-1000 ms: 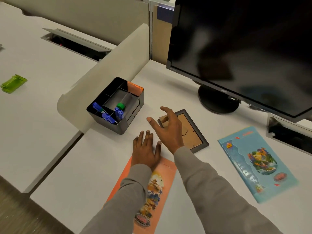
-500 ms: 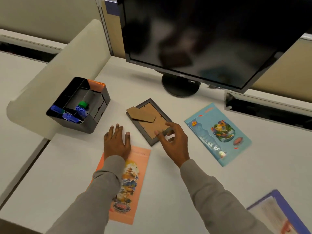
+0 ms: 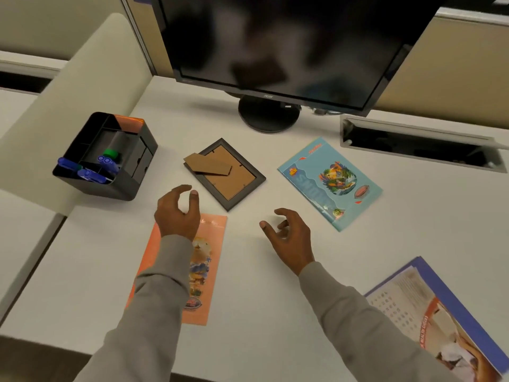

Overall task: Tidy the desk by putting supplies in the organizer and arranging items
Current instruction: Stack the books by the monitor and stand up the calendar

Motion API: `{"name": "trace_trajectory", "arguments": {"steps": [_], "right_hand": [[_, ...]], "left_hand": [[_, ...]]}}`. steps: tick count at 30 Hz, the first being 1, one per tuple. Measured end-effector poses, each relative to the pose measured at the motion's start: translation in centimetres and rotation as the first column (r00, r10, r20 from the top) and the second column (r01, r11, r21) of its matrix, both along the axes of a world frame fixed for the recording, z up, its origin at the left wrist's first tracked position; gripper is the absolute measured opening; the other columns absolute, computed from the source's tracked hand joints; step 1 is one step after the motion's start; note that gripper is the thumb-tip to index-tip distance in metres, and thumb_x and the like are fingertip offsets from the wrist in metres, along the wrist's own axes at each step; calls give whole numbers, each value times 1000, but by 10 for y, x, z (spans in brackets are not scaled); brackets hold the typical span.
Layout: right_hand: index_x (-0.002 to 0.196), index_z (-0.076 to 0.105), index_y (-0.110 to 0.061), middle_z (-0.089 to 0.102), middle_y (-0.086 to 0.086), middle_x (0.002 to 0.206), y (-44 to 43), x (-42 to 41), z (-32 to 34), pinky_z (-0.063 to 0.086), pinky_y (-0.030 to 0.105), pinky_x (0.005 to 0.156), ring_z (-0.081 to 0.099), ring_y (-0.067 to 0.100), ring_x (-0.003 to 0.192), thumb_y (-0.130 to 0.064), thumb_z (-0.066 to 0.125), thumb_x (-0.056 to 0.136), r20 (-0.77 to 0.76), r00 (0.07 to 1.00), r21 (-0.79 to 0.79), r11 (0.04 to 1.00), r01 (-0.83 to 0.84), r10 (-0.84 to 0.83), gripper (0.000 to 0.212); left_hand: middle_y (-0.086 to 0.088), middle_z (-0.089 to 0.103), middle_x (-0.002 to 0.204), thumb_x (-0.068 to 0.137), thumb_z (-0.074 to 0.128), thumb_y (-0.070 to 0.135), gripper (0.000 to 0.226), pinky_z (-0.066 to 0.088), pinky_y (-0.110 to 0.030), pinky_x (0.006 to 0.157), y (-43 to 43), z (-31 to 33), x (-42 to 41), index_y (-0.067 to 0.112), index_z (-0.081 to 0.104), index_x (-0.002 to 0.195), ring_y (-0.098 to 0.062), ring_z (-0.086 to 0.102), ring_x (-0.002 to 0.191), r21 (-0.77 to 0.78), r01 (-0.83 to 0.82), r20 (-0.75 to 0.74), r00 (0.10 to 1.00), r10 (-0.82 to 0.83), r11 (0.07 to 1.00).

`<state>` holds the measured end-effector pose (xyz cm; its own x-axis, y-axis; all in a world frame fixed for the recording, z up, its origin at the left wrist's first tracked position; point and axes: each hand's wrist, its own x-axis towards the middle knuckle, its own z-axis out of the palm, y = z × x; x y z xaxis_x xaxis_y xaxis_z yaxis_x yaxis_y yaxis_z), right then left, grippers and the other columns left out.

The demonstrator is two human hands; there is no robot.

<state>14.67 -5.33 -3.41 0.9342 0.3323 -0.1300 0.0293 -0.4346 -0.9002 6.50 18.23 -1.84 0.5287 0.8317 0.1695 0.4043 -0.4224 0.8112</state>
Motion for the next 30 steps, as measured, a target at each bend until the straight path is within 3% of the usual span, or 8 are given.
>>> {"name": "trace_trajectory", "arguments": {"steps": [3, 6, 13, 18, 24, 26, 28, 30], "right_hand": [[115, 61, -25, 62, -8, 99, -4, -16, -7, 54, 21, 73, 61, 12, 81, -40, 76, 84, -22, 1000, 12, 1000, 20, -20, 38], [112, 64, -19, 66, -8, 102, -4, -35, -14, 57, 29, 77, 62, 9, 80, -25, 72, 89, -50, 998, 34, 999, 36, -35, 25], [114, 66, -12, 70, -2, 105, 14, -84, -15, 55, 18, 80, 66, 7, 85, -12, 66, 91, -150, 979, 36, 991, -130, 134, 23], [120, 65, -13, 68, -2, 98, 31, -96, -9, 45, 0, 73, 63, -1, 80, -17, 65, 93, -222, 952, -2, 976, -218, 212, 28], [121, 67, -15, 71, -2, 116, 40, -102, -11, 38, -6, 75, 61, 2, 93, -18, 61, 94, -210, 948, -64, 964, -259, 241, 28], [120, 68, -18, 71, -4, 118, 41, -100, -11, 44, 1, 86, 65, 7, 101, -20, 61, 93, -230, 938, -65, 958, -280, 259, 28], [119, 68, -21, 72, -5, 119, 43, -99, -13, 52, 22, 97, 67, 11, 106, -23, 62, 93, -261, 926, -47, 955, -295, 273, 27], [117, 68, -22, 72, -6, 117, 43, -98, -13, 54, 30, 98, 67, 11, 105, -23, 62, 92, -280, 921, -26, 957, -289, 271, 25]], "left_hand": [[-3, 70, 111, 93, 64, 28, 19, 48, -36, 92, -15, -3, -17, 19, 72, 109, -25, 61, 109, -1, -1, -17, 1000, 1, 1000], [-6, 69, 113, 92, 64, 26, 21, 46, -42, 97, -17, -11, -39, 17, 70, 110, -29, 59, 111, -40, -43, -114, 993, 38, 998], [-17, 57, 132, 88, 64, 23, 42, 42, -53, 101, -12, -24, -85, 9, 59, 127, -43, 47, 124, -36, -214, -493, 853, 169, 976], [-15, 55, 135, 89, 64, 28, 51, 41, -55, 102, -15, -18, -90, 11, 50, 135, -42, 43, 127, -55, -261, -558, 809, 187, 964], [-16, 60, 129, 88, 65, 30, 53, 42, -58, 102, -10, -11, -89, 12, 48, 135, -43, 50, 123, -105, -285, -556, 811, 182, 953], [-15, 60, 130, 89, 65, 29, 53, 42, -57, 103, -7, -9, -90, 13, 47, 136, -42, 51, 123, -139, -296, -531, 828, 182, 945], [-13, 62, 130, 90, 64, 27, 51, 43, -56, 104, -6, -7, -90, 13, 47, 136, -41, 54, 121, -186, -301, -480, 858, 181, 935], [-14, 63, 128, 91, 63, 24, 48, 44, -51, 104, -4, -1, -91, 10, 50, 135, -40, 58, 117, -211, -309, -441, 877, 192, 927]]}}
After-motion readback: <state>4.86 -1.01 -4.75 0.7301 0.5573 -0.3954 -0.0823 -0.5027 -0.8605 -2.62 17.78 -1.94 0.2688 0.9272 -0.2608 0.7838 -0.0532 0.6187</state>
